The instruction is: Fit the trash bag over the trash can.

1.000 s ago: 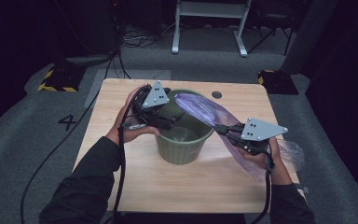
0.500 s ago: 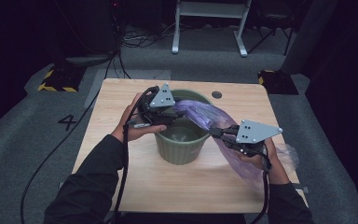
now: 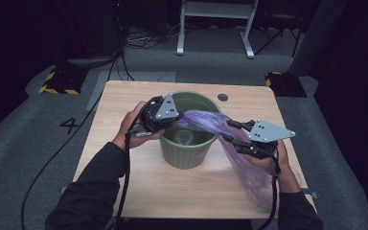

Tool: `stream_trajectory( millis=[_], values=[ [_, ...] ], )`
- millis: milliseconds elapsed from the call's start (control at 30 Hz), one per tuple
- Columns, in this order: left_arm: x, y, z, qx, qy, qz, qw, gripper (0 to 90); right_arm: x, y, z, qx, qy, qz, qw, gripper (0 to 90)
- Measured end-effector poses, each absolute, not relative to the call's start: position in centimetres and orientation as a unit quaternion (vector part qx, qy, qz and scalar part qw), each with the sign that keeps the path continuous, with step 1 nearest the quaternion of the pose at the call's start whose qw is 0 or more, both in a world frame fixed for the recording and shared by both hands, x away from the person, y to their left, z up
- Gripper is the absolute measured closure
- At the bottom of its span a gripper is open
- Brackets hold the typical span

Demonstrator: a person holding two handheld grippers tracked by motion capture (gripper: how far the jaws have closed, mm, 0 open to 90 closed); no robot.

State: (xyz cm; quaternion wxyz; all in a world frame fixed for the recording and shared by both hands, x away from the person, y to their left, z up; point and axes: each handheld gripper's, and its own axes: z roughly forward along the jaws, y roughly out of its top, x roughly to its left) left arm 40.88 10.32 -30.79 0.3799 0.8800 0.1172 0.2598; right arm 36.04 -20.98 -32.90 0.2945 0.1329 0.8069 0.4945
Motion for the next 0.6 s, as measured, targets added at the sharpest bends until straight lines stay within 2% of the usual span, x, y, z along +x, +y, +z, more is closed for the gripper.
stream_trajectory(
  millis=[133,267,400,467,533,600],
  values=[
    [41.1,10.6,-31.3,0.882,0.125,0.261,0.371,89.8,35.9,-21.7,-33.9,0.163,0.811,0.472,0.303,33.1],
    [41.3,11.2,-31.7,0.881,0.135,0.259,0.373,89.8,35.7,-22.8,-35.1,0.182,0.822,0.448,0.302,28.7],
    [41.4,11.6,-31.9,0.880,0.142,0.258,0.373,89.8,35.5,-24.1,-36.4,0.200,0.831,0.428,0.295,29.5],
    [41.4,11.8,-31.9,0.879,0.142,0.257,0.375,89.8,35.4,-24.8,-37.1,0.209,0.833,0.419,0.295,33.9],
    [41.5,11.9,-31.9,0.879,0.145,0.255,0.375,89.8,35.3,-25.4,-37.9,0.211,0.838,0.412,0.290,47.1],
    [41.5,11.9,-31.9,0.880,0.146,0.253,0.375,89.8,35.4,-25.8,-38.3,0.209,0.841,0.411,0.282,65.2]
  ],
)
